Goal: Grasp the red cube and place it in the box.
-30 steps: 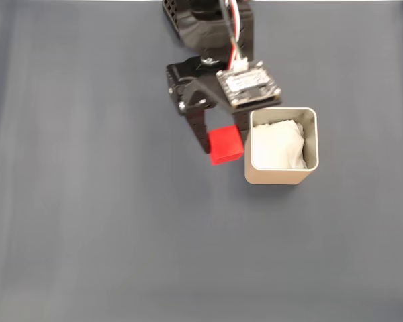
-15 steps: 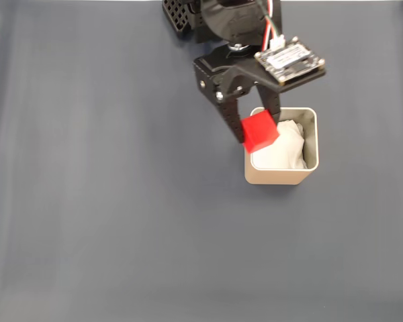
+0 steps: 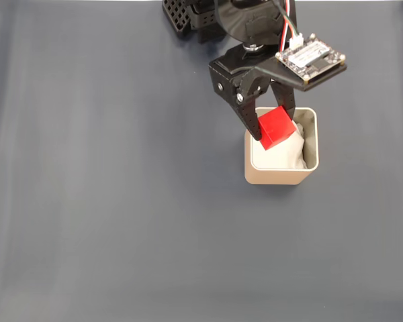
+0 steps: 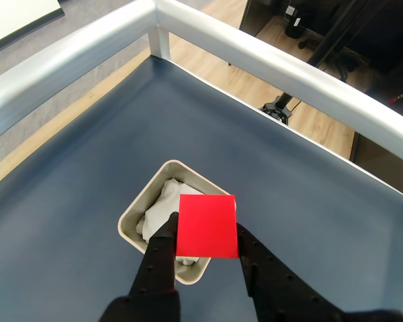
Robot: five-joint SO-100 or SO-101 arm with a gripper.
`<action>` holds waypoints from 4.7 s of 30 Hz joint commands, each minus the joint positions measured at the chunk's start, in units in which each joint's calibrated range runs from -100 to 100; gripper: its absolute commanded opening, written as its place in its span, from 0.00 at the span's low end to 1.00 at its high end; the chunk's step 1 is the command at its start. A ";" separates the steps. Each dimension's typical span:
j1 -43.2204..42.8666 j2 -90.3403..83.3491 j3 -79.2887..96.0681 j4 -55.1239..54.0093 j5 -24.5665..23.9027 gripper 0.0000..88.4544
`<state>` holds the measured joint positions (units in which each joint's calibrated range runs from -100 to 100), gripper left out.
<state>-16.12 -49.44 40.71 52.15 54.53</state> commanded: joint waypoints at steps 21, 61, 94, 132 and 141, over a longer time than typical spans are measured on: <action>-2.66 4.14 -5.16 -1.23 -4.25 0.00; -2.02 3.27 -2.42 -5.25 -9.28 0.57; 9.77 2.41 -3.52 -6.48 -9.87 0.00; 21.34 -28.32 36.32 -10.17 -9.43 0.00; 19.71 -35.85 44.80 -6.81 -9.72 0.00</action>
<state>4.02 -83.24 84.97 44.68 45.35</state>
